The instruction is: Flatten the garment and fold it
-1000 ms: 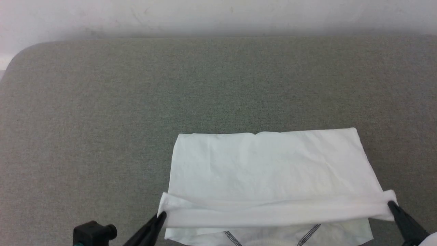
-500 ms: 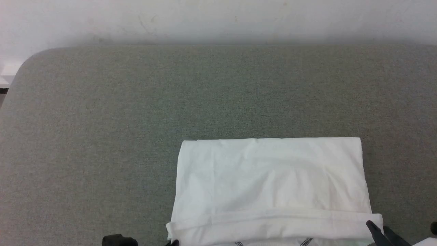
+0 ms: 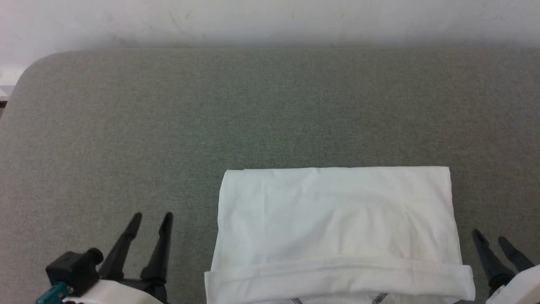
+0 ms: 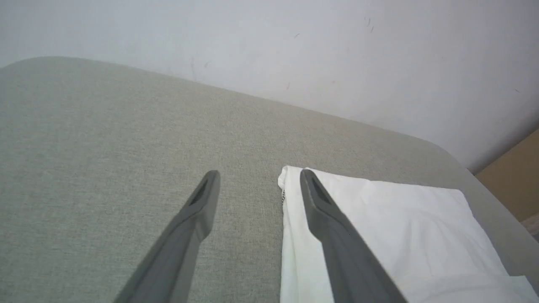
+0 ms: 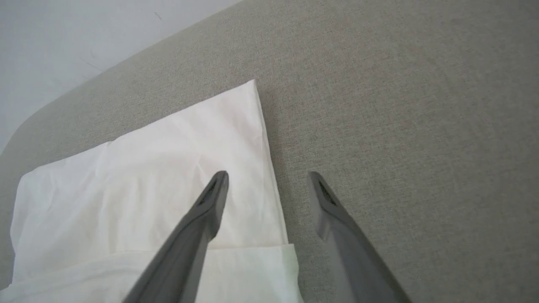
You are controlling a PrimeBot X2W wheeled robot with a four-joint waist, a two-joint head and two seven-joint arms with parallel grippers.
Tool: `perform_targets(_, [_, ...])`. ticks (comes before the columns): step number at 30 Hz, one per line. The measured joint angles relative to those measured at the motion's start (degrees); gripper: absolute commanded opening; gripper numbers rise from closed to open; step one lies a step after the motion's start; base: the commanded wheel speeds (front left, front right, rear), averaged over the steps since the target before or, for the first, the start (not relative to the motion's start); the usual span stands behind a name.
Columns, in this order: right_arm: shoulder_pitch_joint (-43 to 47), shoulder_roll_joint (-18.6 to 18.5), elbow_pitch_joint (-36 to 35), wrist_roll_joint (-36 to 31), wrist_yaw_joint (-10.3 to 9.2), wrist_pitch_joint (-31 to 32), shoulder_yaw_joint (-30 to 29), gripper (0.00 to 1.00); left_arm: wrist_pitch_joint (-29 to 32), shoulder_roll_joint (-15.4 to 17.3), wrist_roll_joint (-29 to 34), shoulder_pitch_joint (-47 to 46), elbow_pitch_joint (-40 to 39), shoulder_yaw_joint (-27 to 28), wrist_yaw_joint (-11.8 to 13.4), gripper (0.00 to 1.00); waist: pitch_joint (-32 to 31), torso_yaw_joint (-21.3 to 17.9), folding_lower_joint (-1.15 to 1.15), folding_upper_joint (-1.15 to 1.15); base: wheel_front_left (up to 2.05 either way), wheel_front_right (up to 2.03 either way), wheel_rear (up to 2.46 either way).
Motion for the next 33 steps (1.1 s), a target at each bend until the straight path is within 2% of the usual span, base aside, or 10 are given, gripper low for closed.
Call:
perform_targets(3, [-1.87,0.02,1.77,-1.85,0.0,0.07,0.78,1.0,-0.43,-2.24,5.5,-0.11,-1.0,4.44,1.75,1.0,0.52,0.15,0.0,0.0,0.0,0.0,0.0])
perform_targets(7, [-3.47,0.03,5.57,-4.49,0.0,0.93,1.8,1.0,-0.44,-4.75,12.56,-0.05,-1.54,7.3,1.97,1.0,1.34,0.83,0.0,0.0,0.0,0.0,0.0])
perform_targets(12, [-3.96,0.02,11.58,-7.46,0.0,2.97,3.07,1.0,-0.44,-7.15,15.67,0.25,-0.59,8.76,-0.53,1.0,2.48,2.31,0.0,0.0,0.0,0.0,0.0])
perform_targets(20, [-5.7,-1.15,14.12,-4.54,-0.11,6.54,6.69,1.0,-0.44,-8.48,16.11,0.64,0.59,10.2,-2.94,1.0,3.39,3.59,0.0,0.0,0.0,0.0,0.0])
perform_targets(21, [-6.02,-1.25,14.35,-4.54,-0.11,6.88,6.91,0.87,-0.44,-8.53,16.11,0.64,0.67,10.28,-3.11,1.0,3.5,3.64,-0.01,0.0,0.0,0.0,0.0])
perform_targets(22, [-6.32,-1.36,14.65,-4.55,-0.11,7.14,7.05,0.45,-0.44,-8.56,16.11,0.64,0.76,10.35,-3.32,1.0,3.6,3.69,-0.01,0.0,0.0,0.0,0.0])
perform_targets(23, [-6.62,-1.49,14.86,-4.55,-0.11,7.42,7.28,0.1,-0.44,-8.58,16.1,0.64,0.89,10.4,-3.55,1.0,3.68,3.76,-0.01,0.0,0.0,0.0,0.0])
perform_targets(24, [-6.62,-1.49,14.86,-4.55,-0.11,7.42,7.28,0.0,-0.44,-8.58,16.1,0.64,0.89,10.4,-3.55,1.0,3.68,3.76,-0.01,0.0,0.0,0.0,0.0])
perform_targets(33, [-9.93,-0.49,17.23,-6.72,0.08,6.77,7.77,0.0,-0.43,-8.92,15.78,0.62,1.96,10.49,-4.42,1.0,3.17,3.47,0.0,0.0,0.0,0.0,0.0])
